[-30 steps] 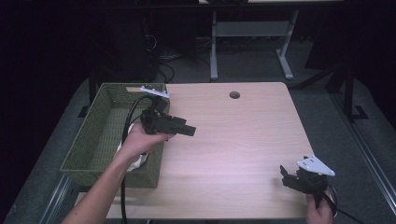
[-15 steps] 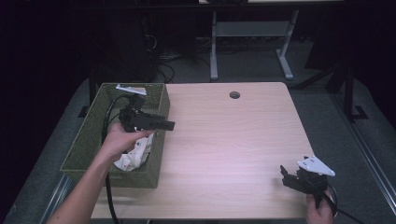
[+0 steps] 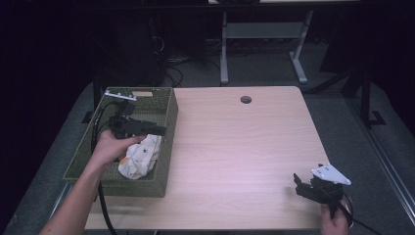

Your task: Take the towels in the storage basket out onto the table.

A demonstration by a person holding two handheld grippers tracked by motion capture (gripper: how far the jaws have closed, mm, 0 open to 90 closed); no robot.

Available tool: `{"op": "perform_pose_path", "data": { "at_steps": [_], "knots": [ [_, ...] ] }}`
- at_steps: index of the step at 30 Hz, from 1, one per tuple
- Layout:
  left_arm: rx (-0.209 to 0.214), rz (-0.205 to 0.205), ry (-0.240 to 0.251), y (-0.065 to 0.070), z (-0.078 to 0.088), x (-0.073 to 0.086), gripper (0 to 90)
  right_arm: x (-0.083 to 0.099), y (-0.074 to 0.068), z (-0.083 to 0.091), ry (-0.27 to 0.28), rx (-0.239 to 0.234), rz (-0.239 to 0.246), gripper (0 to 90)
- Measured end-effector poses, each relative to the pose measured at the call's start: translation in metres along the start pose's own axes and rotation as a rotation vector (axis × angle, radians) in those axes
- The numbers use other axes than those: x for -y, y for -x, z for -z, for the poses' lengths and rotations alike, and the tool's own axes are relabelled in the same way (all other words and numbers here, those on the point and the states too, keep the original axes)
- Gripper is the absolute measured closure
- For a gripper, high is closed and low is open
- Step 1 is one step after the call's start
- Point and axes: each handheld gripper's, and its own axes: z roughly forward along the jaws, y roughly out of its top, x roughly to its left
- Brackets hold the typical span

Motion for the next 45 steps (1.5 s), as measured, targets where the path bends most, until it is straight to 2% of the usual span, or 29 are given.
{"op": "perform_pose_path", "data": {
  "at_steps": [3,5,6,7,10,11,12,15,16,17,21,22,23,28,29,32,33,34,35,36,38,42,45],
  "knots": [
    [-0.021,0.018,-0.002,-0.008,0.003,0.004,22.2,0.0,0.0,0.0,0.0,-0.002,0.009,13.9],
    [-0.052,0.031,-0.006,-0.015,0.005,0.007,22.5,0.0,-0.001,0.0,0.004,-0.001,0.013,13.9],
    [-0.052,0.031,-0.006,-0.015,0.005,0.007,22.6,0.0,-0.001,0.0,0.004,-0.001,0.013,13.9],
    [-0.075,0.043,-0.013,-0.019,0.006,0.009,22.6,-0.001,-0.001,0.0,0.004,-0.001,0.007,13.9],
    [-0.091,0.052,-0.024,-0.025,0.007,0.012,22.6,-0.001,-0.001,0.0,0.004,0.0,0.013,13.9],
    [-0.121,0.05,-0.035,-0.029,0.007,0.014,22.8,-0.001,-0.001,0.0,0.004,-0.001,0.013,13.9],
    [-0.121,0.05,-0.035,-0.029,0.007,0.014,22.8,-0.001,-0.001,0.0,0.004,-0.001,0.013,13.9],
    [-0.168,0.065,-0.074,-0.038,0.005,0.019,22.8,-0.001,-0.001,0.0,0.003,-0.001,0.008,13.9],
    [-0.195,0.074,-0.091,-0.044,0.004,0.022,22.9,-0.001,-0.001,0.0,0.003,-0.001,0.008,13.9],
    [-0.195,0.074,-0.091,-0.044,0.004,0.022,22.8,-0.001,-0.001,0.0,0.003,-0.001,0.008,13.9],
    [-0.251,0.094,-0.132,-0.056,0.004,0.029,22.9,-0.001,-0.002,0.0,0.002,-0.003,0.01,13.9],
    [-0.28,0.099,-0.145,-0.06,0.004,0.031,22.9,-0.001,-0.001,0.0,0.006,-0.002,0.012,13.9],
    [-0.28,0.099,-0.145,-0.06,0.004,0.031,23.0,-0.001,-0.001,0.0,0.006,-0.002,0.012,13.9],
    [-0.341,0.113,-0.205,-0.07,0.0,0.036,23.7,-0.001,-0.001,0.001,0.006,-0.002,0.015,13.9],
    [-0.341,0.113,-0.205,-0.07,0.0,0.036,23.8,-0.001,-0.001,0.001,0.006,-0.002,0.014,13.9],
    [-0.358,0.124,-0.241,-0.074,-0.005,0.038,24.4,-0.001,-0.001,0.001,0.007,-0.002,0.014,13.9],
    [-0.37,0.125,-0.269,-0.075,-0.008,0.039,24.4,-0.001,-0.001,0.001,0.007,-0.002,0.014,13.9],
    [-0.37,0.125,-0.269,-0.075,-0.008,0.039,24.4,-0.001,0.0,0.001,0.007,-0.001,0.014,13.9],
    [-0.391,0.121,-0.302,-0.077,-0.012,0.04,24.4,-0.001,0.0,0.001,0.007,-0.001,0.014,13.9],
    [-0.391,0.121,-0.302,-0.077,-0.012,0.04,24.7,-0.001,0.0,0.001,0.007,-0.001,0.014,13.9],
    [-0.419,0.115,-0.349,-0.079,-0.019,0.041,25.6,-0.001,0.0,0.002,0.008,-0.002,0.015,13.9],
    [-0.446,0.111,-0.438,-0.083,-0.03,0.045,27.6,0.0,0.0,0.002,0.011,-0.002,0.012,13.9],
    [-0.457,0.109,-0.484,-0.085,-0.038,0.047,28.7,0.0,0.0,0.002,0.011,-0.002,0.012,13.9]
  ]
}}
